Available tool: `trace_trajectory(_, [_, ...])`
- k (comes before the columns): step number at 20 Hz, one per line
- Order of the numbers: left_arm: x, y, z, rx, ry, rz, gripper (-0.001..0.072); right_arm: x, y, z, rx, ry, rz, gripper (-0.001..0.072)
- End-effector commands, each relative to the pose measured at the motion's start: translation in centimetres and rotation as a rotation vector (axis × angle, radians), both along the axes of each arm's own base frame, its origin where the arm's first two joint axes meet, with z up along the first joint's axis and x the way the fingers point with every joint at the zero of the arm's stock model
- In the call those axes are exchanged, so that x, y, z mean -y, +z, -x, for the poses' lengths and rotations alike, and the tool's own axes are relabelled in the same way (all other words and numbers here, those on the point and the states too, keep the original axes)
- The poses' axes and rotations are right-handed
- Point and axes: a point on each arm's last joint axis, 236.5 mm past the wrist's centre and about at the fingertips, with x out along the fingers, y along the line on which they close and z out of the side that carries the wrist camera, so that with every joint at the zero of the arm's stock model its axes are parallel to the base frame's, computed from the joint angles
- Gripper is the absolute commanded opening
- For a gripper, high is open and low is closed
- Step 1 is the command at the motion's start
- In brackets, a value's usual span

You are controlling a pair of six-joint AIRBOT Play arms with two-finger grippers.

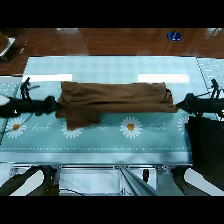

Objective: Fold the shirts.

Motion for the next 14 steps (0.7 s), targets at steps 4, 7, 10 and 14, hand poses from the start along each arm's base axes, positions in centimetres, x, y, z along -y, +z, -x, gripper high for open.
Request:
trace_trajectory(4, [0.0,0.9,-9.0,0.006,0.001,0.019,0.0016,-1.6,1.3,-8.3,0.087,0.036,-0.028,0.0027])
trace_trajectory(7, [0.5,-0.8,-11.8,-0.033,-0.019,0.036,0.0016,-0.4,1.3,-11.8,0.102,-0.015,-0.036,0.0027])
trace_trajectory(10, [0.2,-2.4,-14.1,-0.055,-0.008,0.045,0.0016,0.0,0.6,-13.6,0.094,-0.020,-0.046,0.0027])
trace_trajectory(14, [0.0,-3.6,-16.2,-0.056,-0.006,0.047,0.0017,0.0,-0.9,-14.7,0.081,-0.037,-0.071,0.0027])
